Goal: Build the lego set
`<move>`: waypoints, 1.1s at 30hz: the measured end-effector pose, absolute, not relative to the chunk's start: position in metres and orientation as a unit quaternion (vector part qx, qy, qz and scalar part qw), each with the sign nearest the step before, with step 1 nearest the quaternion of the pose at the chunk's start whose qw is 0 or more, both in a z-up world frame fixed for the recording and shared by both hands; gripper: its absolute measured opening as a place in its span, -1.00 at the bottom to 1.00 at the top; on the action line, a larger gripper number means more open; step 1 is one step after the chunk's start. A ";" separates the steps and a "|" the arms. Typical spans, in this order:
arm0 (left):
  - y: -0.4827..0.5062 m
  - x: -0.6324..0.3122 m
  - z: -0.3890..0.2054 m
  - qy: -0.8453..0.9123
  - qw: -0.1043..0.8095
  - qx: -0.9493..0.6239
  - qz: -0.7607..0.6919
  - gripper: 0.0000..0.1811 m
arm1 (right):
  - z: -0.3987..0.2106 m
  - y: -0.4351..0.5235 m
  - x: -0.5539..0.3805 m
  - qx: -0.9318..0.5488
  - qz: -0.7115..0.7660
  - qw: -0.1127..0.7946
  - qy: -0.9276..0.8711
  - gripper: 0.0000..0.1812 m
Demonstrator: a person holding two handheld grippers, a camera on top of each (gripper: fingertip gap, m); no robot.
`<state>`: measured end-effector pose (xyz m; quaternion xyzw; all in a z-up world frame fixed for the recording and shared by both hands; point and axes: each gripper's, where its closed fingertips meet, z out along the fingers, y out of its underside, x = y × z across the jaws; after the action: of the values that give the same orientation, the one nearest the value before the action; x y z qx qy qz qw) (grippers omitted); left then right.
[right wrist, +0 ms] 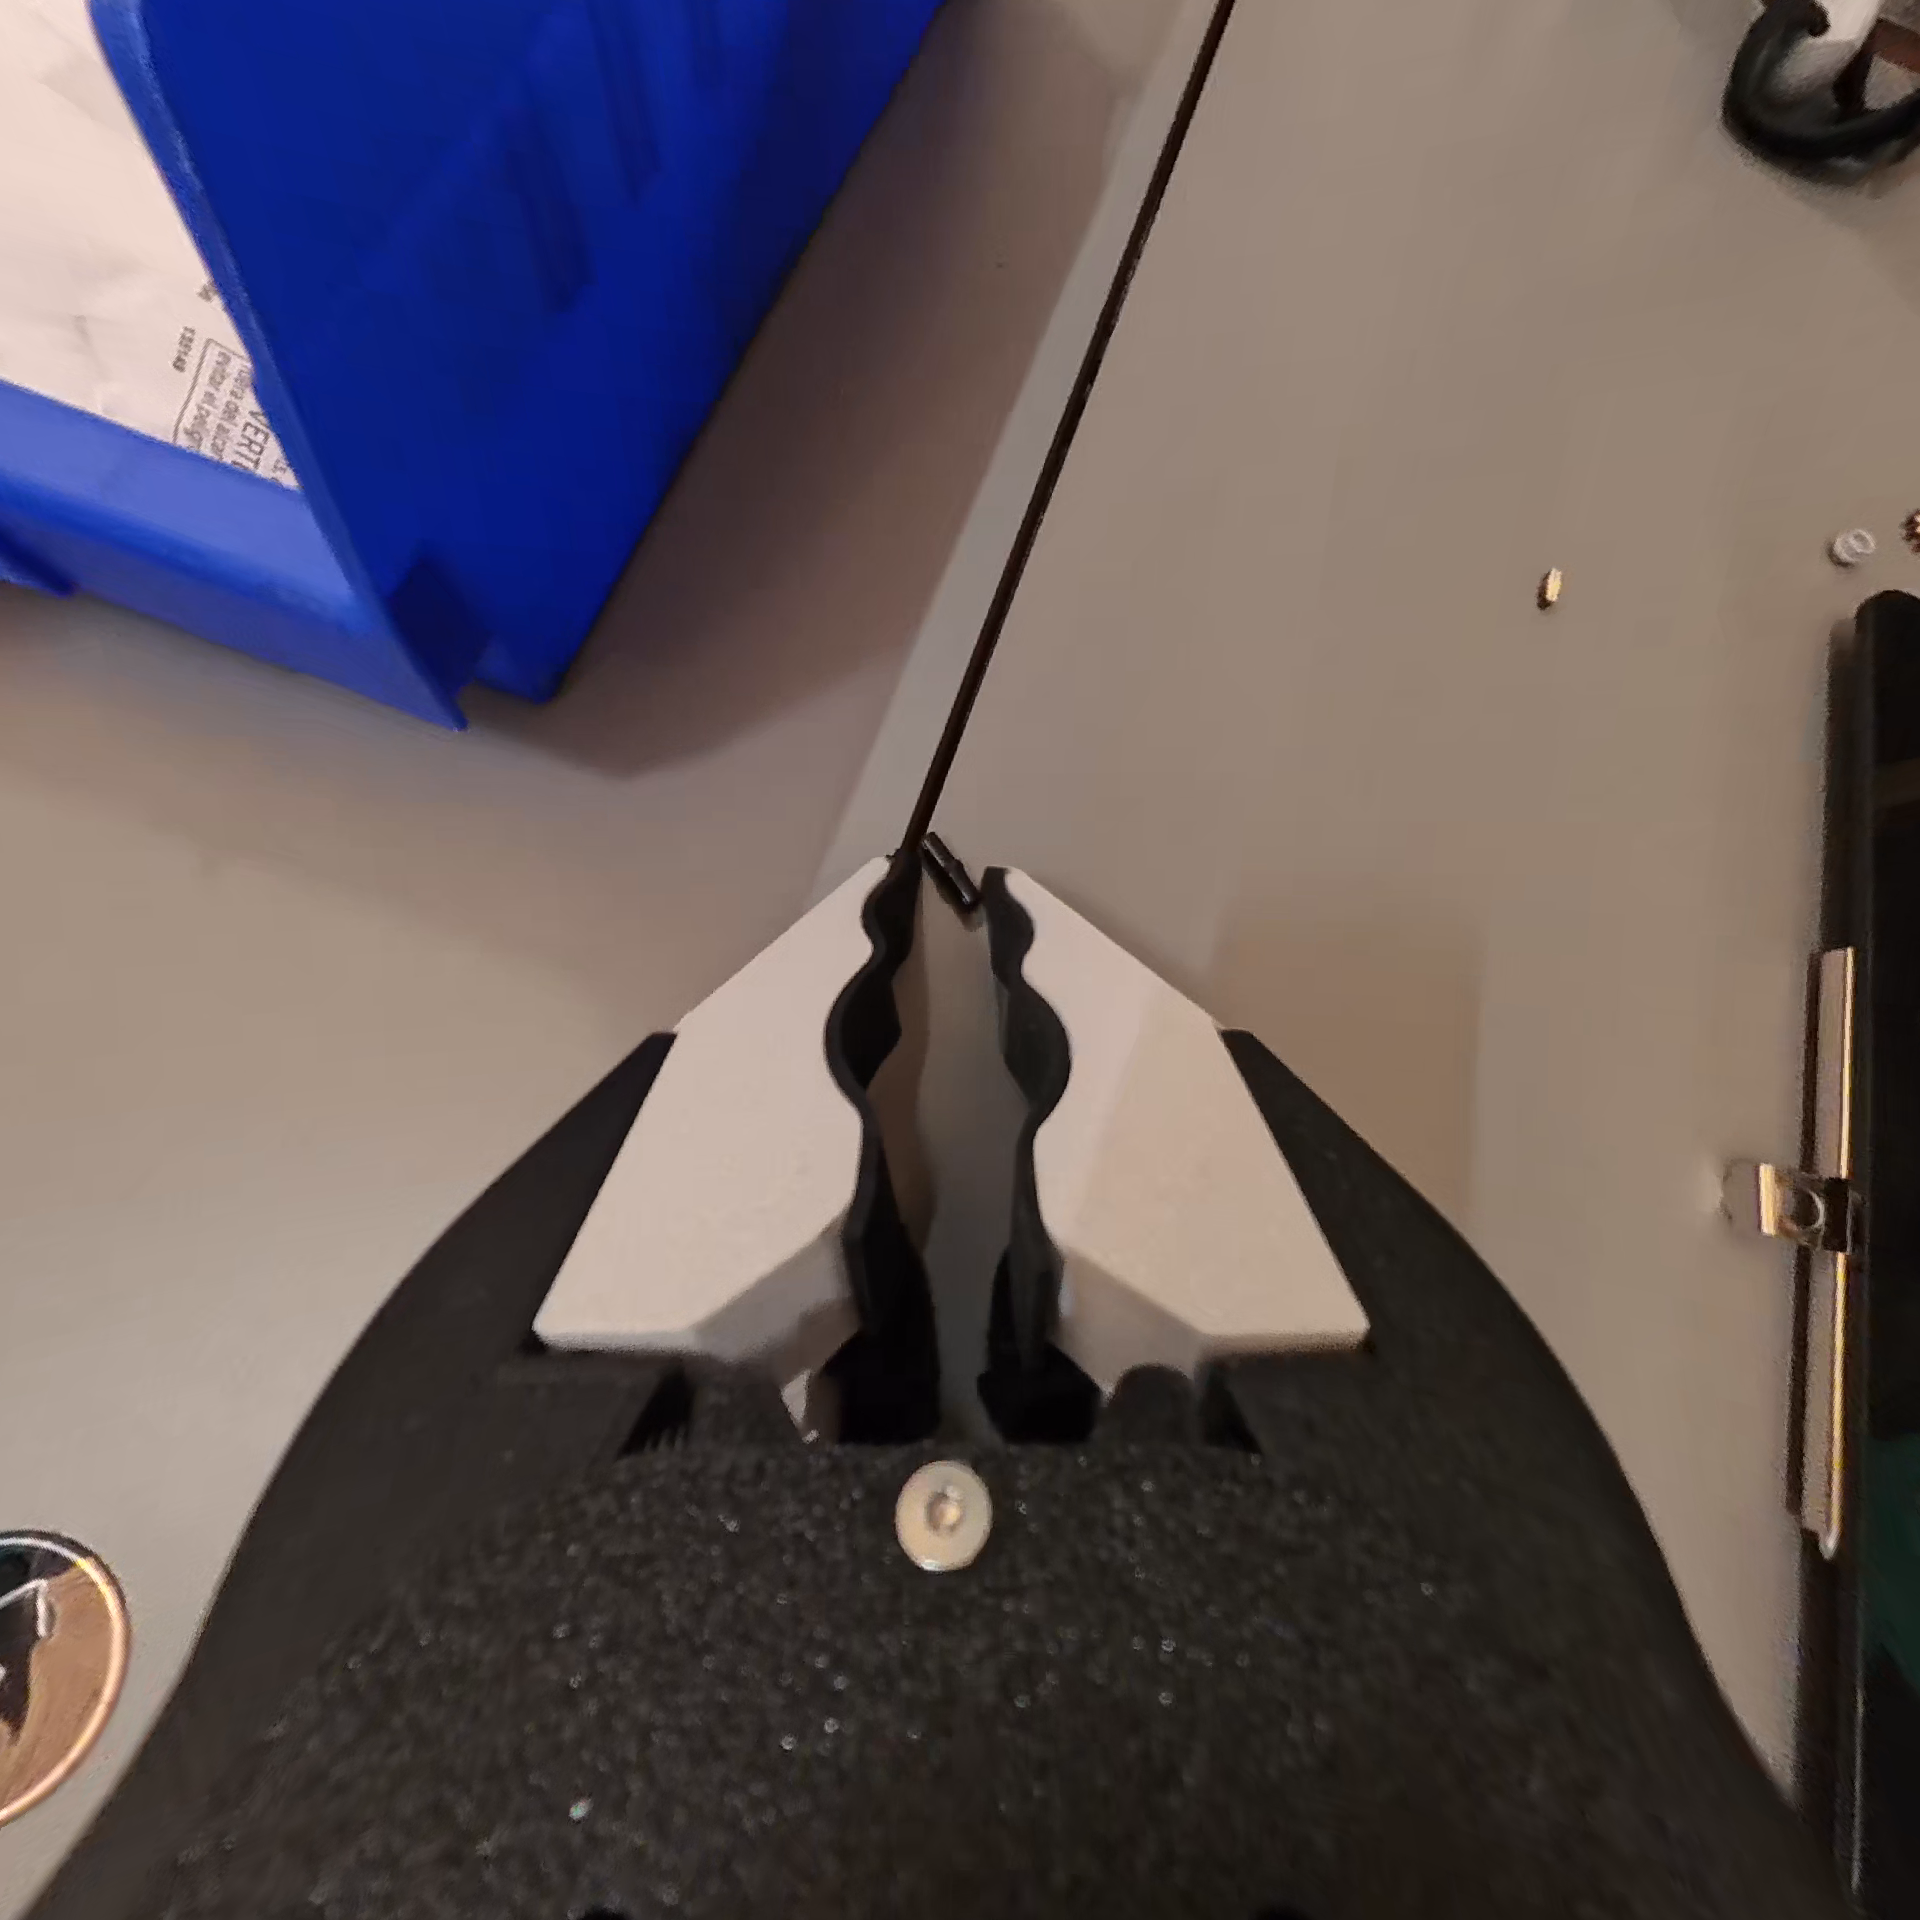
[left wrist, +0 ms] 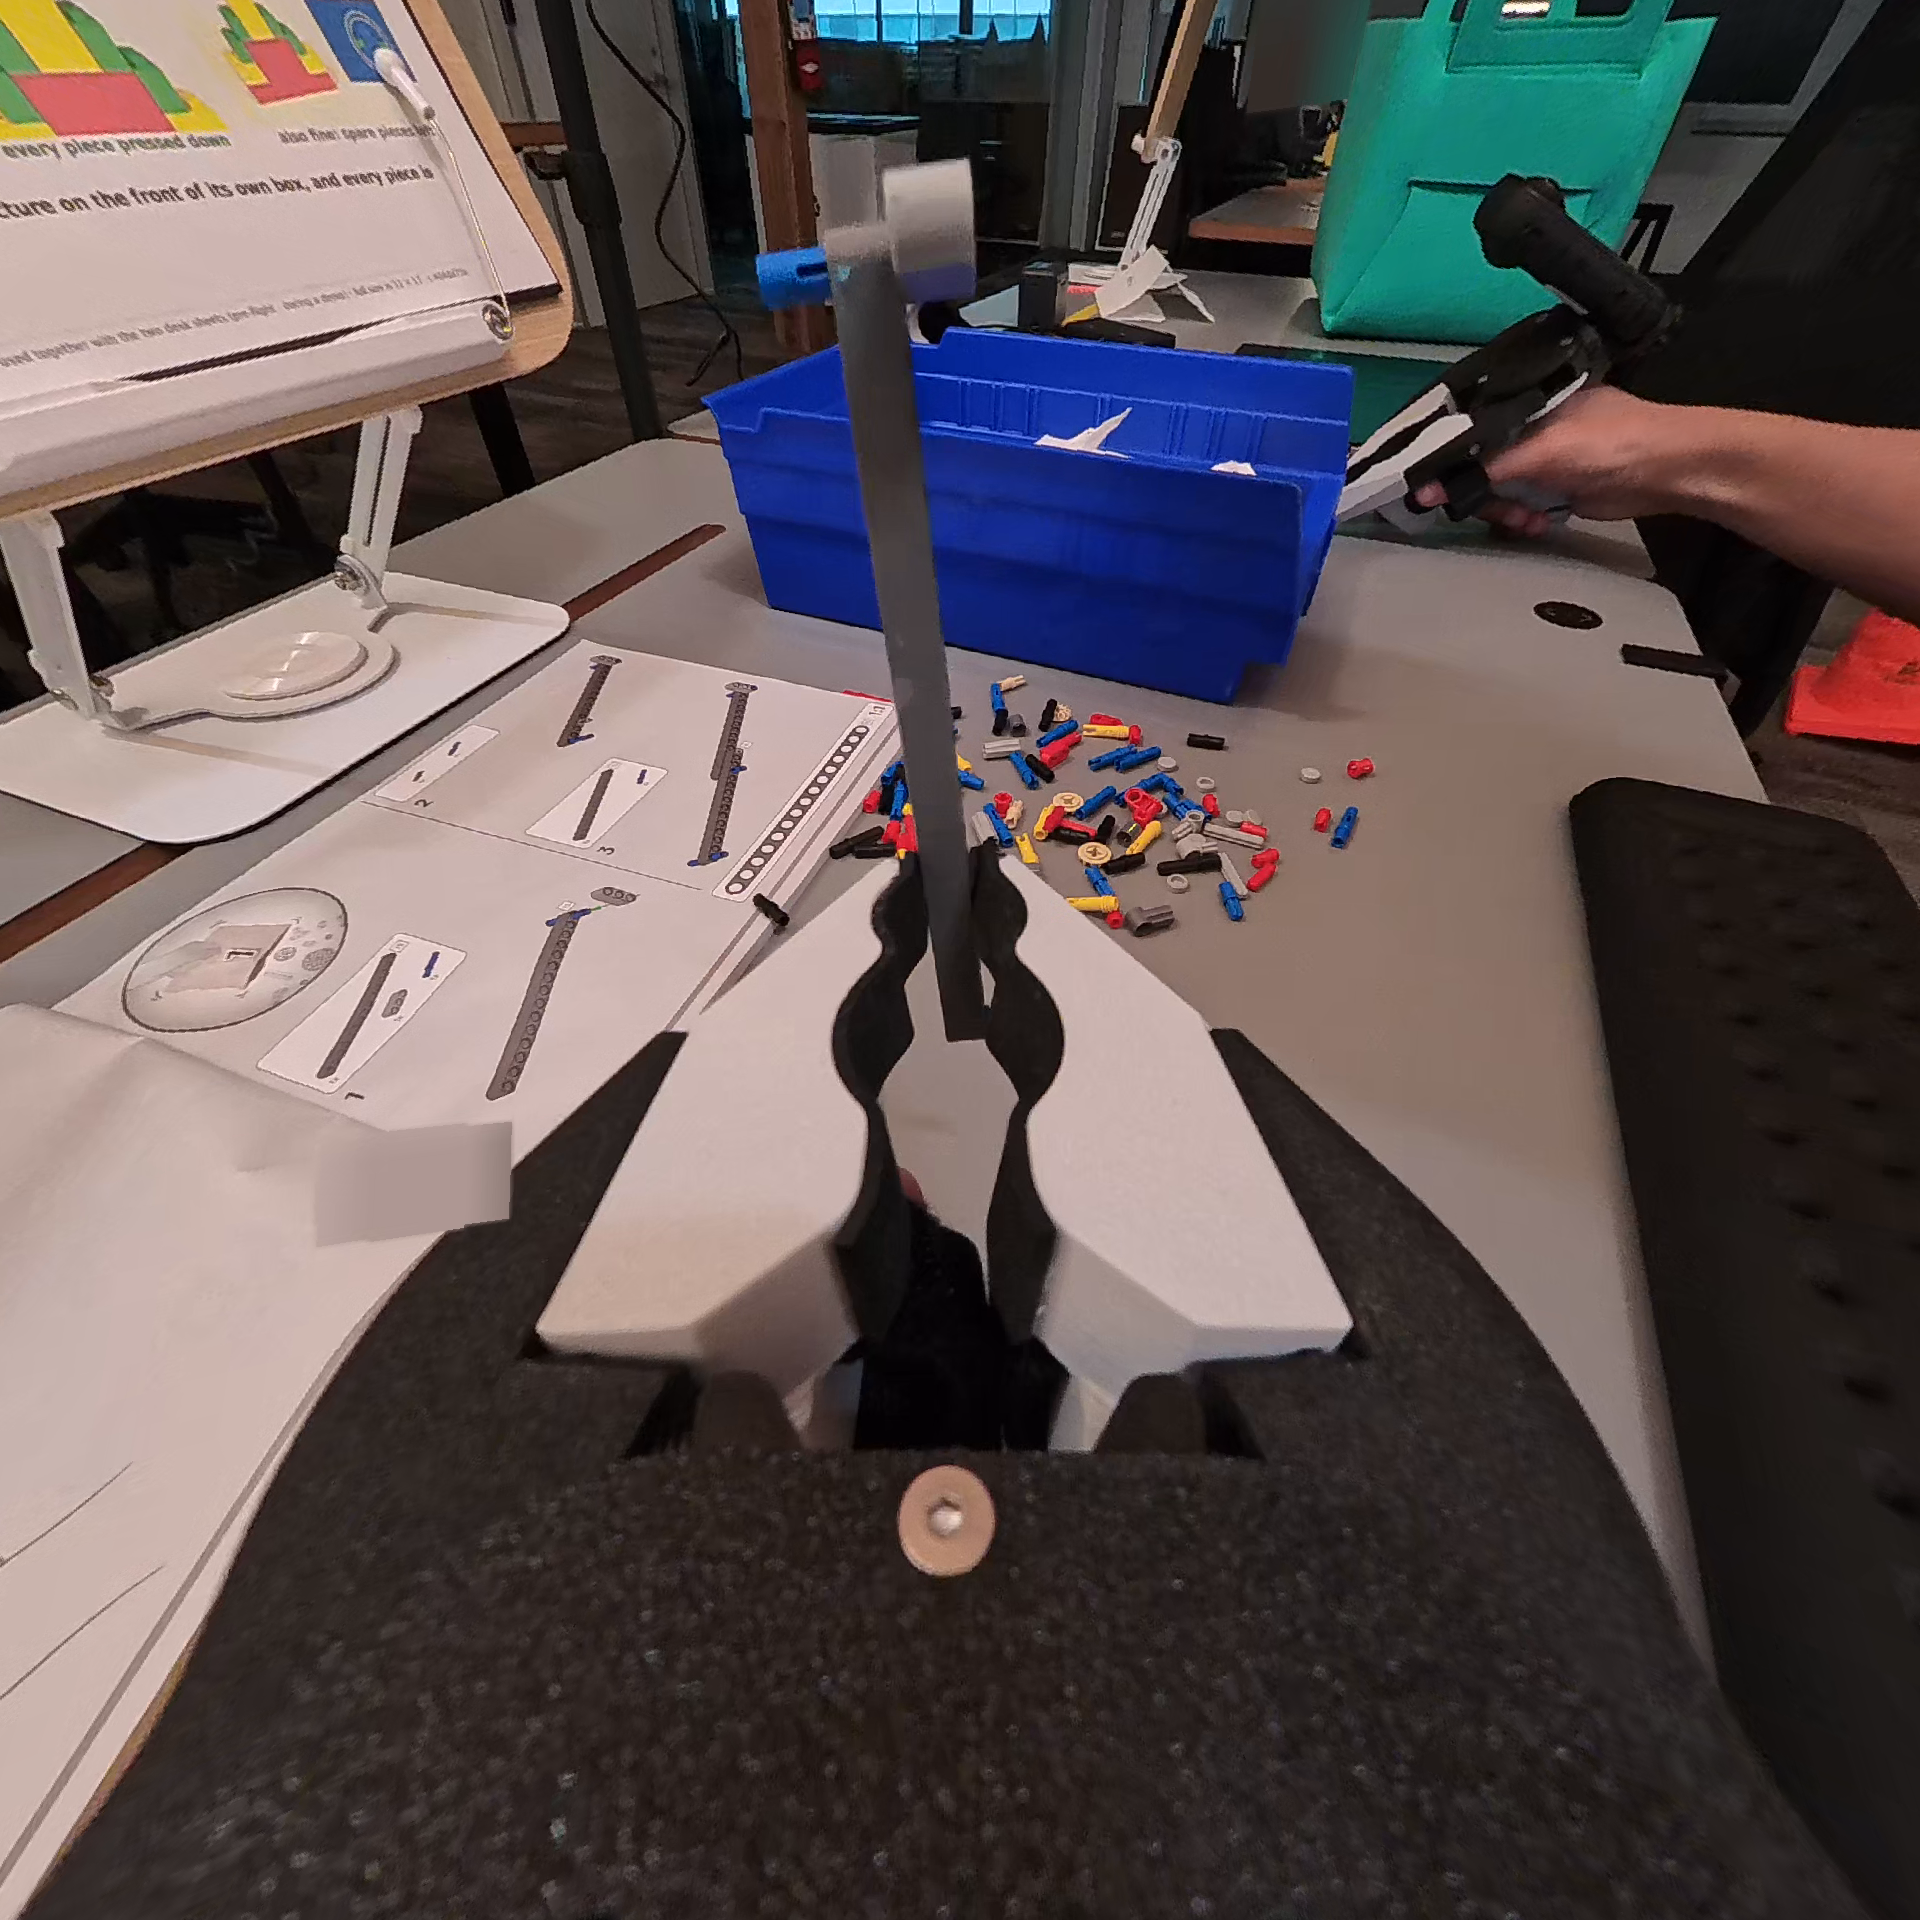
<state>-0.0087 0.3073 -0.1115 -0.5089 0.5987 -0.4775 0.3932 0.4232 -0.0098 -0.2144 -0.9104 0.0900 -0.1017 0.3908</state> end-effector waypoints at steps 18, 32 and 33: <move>0.319 -0.016 -0.104 0.575 0.395 -0.519 -0.493 -0.93 | -0.124 -0.008 0.281 -0.984 0.033 0.152 -0.085 -0.96; 0.356 -0.029 -0.088 0.540 0.453 -0.554 -0.444 -0.93 | -0.200 0.078 0.130 -0.879 -0.096 -0.277 -0.376 -0.96; 0.356 -0.029 -0.087 0.540 0.454 -0.552 -0.445 -0.93 | -0.205 0.079 0.132 -0.880 -0.096 -0.283 -0.369 -0.96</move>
<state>-0.0293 0.3555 -0.0867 -0.5523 0.5399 -0.4447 0.4536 0.1318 0.0786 -0.2051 -0.8802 -0.3688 -0.0959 -0.2830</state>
